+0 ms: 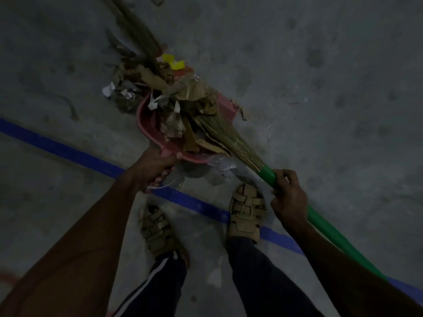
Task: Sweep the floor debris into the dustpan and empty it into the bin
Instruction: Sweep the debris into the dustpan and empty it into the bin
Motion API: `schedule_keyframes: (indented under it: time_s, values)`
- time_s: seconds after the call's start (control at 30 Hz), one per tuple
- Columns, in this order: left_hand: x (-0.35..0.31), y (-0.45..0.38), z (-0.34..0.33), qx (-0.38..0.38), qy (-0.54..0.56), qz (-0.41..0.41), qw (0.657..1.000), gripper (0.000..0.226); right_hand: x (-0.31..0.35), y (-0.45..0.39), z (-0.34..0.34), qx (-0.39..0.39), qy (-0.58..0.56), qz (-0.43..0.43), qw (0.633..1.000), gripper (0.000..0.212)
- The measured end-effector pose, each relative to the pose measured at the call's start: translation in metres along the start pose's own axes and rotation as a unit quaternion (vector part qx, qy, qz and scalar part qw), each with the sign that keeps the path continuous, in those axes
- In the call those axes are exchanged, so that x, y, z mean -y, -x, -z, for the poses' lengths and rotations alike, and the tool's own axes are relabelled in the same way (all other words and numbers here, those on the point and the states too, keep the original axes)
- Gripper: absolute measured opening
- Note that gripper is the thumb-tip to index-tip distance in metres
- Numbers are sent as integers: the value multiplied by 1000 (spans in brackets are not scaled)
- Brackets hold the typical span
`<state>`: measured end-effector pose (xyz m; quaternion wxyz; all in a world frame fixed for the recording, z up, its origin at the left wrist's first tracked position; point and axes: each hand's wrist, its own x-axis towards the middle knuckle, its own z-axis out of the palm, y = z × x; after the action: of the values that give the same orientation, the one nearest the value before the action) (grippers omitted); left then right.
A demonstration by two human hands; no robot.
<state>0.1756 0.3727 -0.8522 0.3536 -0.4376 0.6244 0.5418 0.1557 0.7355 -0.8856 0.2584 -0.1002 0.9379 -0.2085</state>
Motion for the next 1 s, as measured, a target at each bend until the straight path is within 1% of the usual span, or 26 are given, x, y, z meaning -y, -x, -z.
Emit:
schedule_keyframes:
  time_s: [0.1,0.23,0.3,0.4,0.5,0.6,0.7,0.83,1.0]
  values:
    - [-18,20,3,-6,18,-24,1000,43,15,4,11,-28,-19,-22,999,54]
    - [-42,62,10,-35,38,-48,998,45,48,14,38,-79,-33,-33,996,49]
    - [-54,92,16,-45,50,-48,997,44,66,24,57,-104,-29,-31,994,49]
    - [-73,154,26,-74,46,-36,996,45,94,47,95,-115,-45,-34,992,50]
    - [-91,231,40,-78,53,-37,995,44,130,82,147,-96,-60,-30,993,52]
    - [-107,315,57,-77,69,-43,994,41,175,116,211,-67,-68,-66,993,47]
    - [-115,394,76,-84,86,-53,991,40,215,144,267,-40,-90,-79,992,46]
    - [-113,484,103,-97,112,-81,986,46,267,188,330,-23,-99,-65,993,51]
    - [-90,572,136,-102,167,-97,976,47,334,242,384,-14,-82,-23,996,50]
